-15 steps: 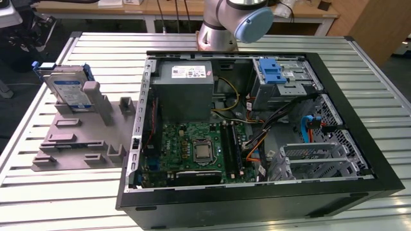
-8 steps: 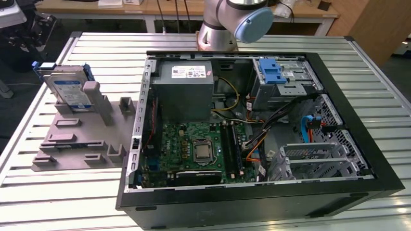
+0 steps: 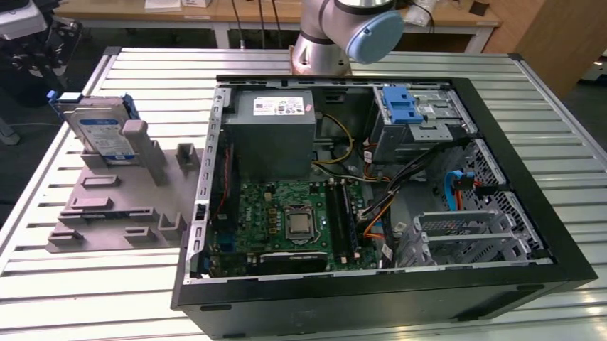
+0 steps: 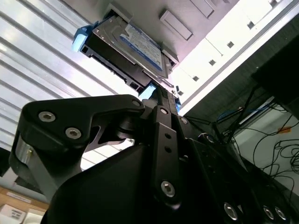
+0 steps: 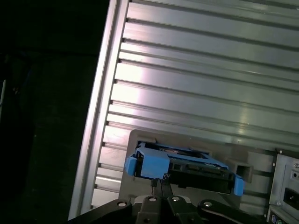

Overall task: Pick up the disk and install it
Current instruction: 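Pick up the disk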

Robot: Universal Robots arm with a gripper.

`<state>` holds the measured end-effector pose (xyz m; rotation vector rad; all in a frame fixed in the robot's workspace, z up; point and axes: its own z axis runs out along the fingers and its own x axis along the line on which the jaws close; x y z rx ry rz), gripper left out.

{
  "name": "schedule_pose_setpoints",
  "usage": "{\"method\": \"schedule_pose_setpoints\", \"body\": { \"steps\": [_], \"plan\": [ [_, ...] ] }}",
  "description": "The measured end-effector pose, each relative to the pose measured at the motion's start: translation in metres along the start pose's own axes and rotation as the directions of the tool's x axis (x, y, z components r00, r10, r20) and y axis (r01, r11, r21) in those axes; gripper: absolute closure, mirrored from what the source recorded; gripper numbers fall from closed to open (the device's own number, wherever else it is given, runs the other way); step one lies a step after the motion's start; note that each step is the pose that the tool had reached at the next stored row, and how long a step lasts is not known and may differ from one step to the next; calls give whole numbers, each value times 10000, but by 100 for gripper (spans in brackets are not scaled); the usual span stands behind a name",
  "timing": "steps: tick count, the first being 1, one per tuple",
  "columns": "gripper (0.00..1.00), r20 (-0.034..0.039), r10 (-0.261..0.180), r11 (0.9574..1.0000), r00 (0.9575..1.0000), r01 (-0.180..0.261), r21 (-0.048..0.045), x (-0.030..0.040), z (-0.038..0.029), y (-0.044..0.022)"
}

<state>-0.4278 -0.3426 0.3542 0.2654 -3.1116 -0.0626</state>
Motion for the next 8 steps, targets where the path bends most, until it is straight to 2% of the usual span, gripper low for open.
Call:
{"method": "schedule_pose_setpoints", "body": {
  "steps": [4,8],
  "plan": [
    [89,-11,-316,9995,9995,316,4,1,1,0],
    [89,-12,-333,9994,9994,333,4,1,1,0]
  ]
}}
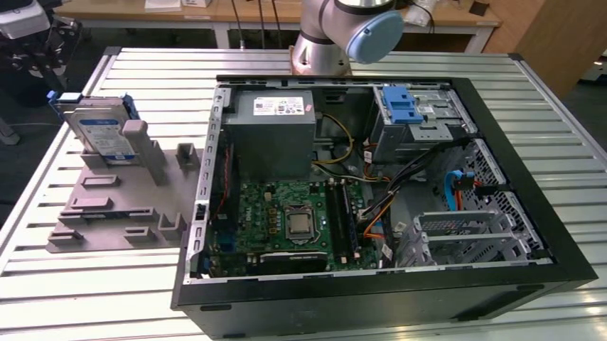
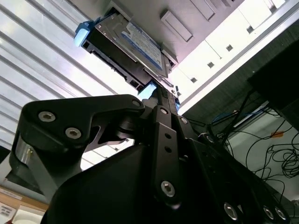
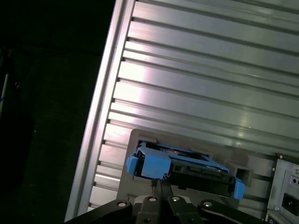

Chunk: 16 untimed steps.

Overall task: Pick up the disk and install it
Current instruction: 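Pick up the disk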

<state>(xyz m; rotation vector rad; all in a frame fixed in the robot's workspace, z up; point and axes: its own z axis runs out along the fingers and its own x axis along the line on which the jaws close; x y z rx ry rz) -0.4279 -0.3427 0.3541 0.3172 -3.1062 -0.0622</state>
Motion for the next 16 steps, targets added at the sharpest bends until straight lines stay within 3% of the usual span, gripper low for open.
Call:
{"method": "schedule_pose_setpoints", "body": {
  "steps": [7,16],
  "plan": [
    [89,-2,-76,10000,10000,76,1,0,0,0],
    [89,-48,-1125,9937,9936,1125,14,1,0,0]
  ]
}}
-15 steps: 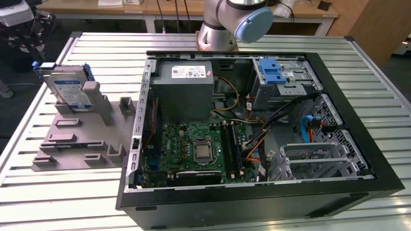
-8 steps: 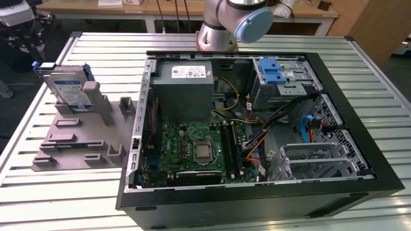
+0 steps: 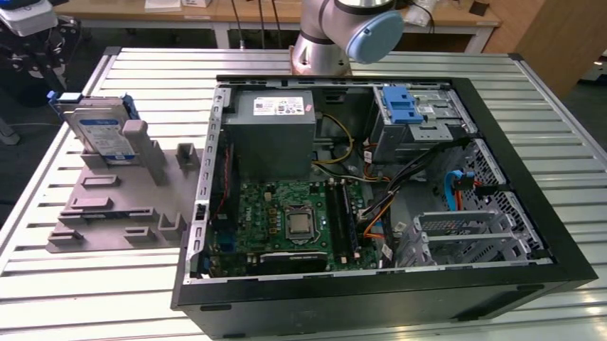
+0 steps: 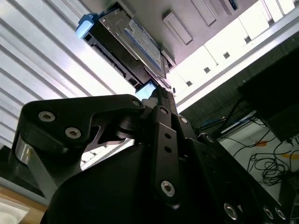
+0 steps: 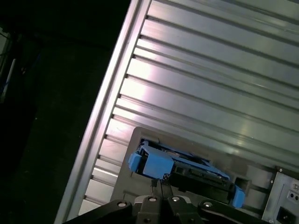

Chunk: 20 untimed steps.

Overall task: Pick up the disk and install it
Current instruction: 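Pick up the disk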

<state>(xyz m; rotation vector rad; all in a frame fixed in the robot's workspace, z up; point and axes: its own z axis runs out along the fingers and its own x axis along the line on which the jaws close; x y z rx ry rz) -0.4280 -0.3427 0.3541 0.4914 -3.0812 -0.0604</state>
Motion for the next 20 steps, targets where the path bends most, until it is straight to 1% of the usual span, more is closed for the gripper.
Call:
{"method": "schedule_pose_setpoints", "body": {
  "steps": [5,8,10,14,17,20],
  "plan": [
    [89,-19,-454,9990,9990,454,6,2,0,1],
    [89,-32,-796,9968,9968,796,10,2,1,1],
    [89,-47,-1138,9935,9935,1138,14,2,1,1],
    [89,-76,-1780,9840,9840,1780,19,2,2,1],
    [89,-90,-2112,9774,9774,2113,21,2,2,1],
    [89,-98,-2314,9728,9728,2314,24,4,1,2]
  ]
}}
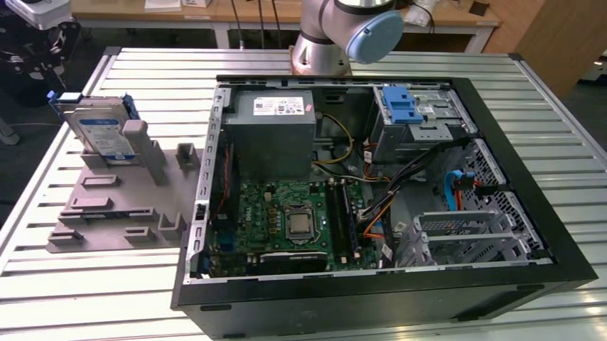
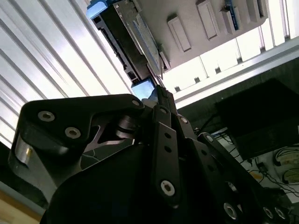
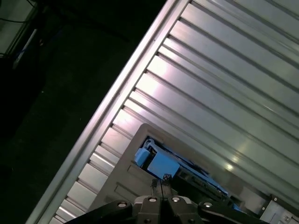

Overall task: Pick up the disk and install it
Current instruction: 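Pick up the disk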

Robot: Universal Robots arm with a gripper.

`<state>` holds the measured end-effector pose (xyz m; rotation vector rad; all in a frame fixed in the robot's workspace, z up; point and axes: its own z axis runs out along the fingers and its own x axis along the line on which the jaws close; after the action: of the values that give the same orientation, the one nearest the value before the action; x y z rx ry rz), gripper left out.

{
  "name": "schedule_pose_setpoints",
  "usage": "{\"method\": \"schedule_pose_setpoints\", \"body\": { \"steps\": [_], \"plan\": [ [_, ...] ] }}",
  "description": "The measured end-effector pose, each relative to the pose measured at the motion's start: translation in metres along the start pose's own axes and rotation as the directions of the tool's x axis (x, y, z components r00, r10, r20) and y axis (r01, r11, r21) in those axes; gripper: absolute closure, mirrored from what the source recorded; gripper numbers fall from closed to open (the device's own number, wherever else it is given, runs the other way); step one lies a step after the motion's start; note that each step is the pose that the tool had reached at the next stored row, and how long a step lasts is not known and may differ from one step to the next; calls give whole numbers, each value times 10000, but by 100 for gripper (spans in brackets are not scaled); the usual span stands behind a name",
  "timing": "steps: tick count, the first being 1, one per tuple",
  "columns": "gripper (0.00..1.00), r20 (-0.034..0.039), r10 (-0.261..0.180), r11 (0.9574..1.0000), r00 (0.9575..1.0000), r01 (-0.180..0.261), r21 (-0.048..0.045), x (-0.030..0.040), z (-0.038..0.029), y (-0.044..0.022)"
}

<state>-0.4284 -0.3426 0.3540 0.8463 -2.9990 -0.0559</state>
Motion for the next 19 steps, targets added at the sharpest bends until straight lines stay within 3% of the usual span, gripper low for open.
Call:
{"method": "schedule_pose_setpoints", "body": {
  "steps": [9,11,19],
  "plan": [
    [89,-14,-796,9968,9968,796,22,5,1,3],
    [89,-21,-1436,9896,9896,1436,44,6,2,3],
    [89,-22,-2326,9725,9726,2326,84,5,5,2]
  ]
}}
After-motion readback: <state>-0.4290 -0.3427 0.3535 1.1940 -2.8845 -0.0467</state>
